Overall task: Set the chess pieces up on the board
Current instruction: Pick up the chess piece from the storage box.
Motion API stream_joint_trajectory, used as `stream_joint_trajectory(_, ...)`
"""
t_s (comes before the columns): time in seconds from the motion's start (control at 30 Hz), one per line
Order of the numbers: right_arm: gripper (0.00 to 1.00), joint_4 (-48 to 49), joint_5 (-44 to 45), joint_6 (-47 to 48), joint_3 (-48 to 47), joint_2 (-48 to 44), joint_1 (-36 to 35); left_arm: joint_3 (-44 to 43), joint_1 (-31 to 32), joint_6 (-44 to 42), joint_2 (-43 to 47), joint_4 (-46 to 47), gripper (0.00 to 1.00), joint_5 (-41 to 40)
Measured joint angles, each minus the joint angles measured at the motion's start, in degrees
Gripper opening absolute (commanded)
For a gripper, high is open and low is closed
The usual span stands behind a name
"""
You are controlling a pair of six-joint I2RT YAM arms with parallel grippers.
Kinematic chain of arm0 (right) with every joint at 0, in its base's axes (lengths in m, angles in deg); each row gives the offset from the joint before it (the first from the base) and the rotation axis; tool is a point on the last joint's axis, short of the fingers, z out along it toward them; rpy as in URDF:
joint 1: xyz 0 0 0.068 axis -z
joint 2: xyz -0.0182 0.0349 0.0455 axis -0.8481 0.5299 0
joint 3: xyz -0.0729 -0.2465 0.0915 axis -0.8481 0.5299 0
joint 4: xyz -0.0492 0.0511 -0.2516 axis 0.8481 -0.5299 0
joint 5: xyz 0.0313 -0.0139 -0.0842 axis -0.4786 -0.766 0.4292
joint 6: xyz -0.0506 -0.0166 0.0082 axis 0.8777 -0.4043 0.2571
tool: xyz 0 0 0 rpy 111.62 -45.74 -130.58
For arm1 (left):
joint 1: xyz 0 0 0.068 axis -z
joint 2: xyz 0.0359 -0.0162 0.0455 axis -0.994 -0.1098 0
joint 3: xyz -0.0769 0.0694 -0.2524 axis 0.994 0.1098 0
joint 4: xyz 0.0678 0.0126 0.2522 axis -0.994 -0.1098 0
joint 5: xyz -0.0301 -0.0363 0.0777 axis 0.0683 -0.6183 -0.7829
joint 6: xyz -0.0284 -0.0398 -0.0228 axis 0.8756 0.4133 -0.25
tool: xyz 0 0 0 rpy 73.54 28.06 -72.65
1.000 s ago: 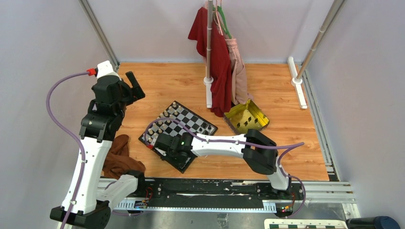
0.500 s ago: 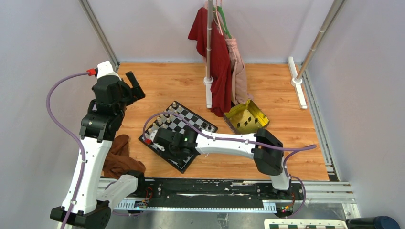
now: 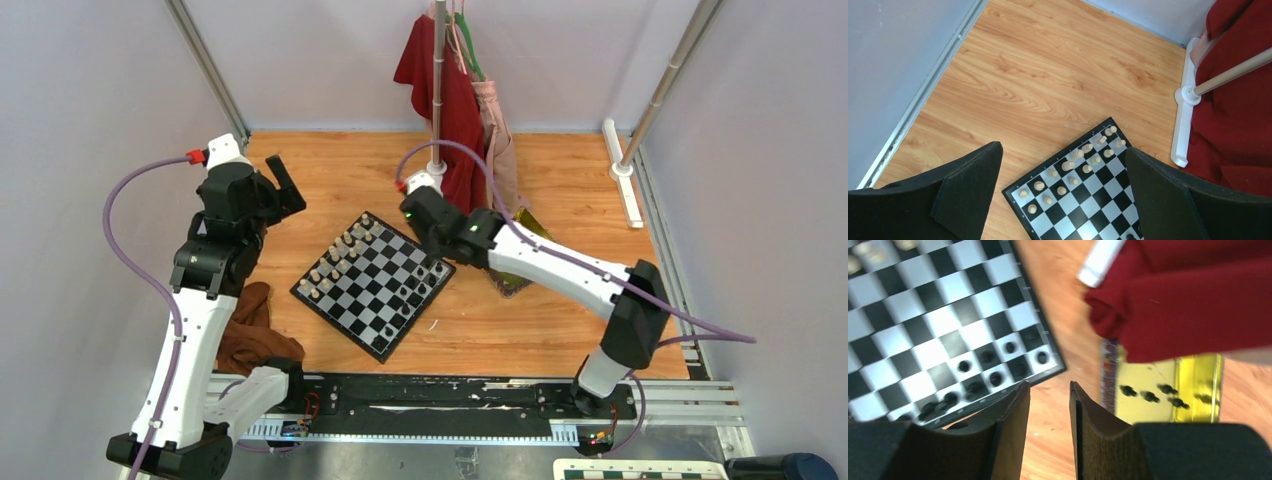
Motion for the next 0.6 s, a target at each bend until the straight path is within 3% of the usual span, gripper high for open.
stream_joint_trajectory(0.27,0.37,1.2,5.53,-8.55,12.61,-7.89,13.49,1.49,0.0,0.48,-0.02,0.04,1.0,0.44)
stream_joint_trajectory(0.6,0.36,4.66,3.82,-14.27,22.18,-8.79,21.64,3.87,-0.02,1.79,-0.02,0.0,1.0,0.79)
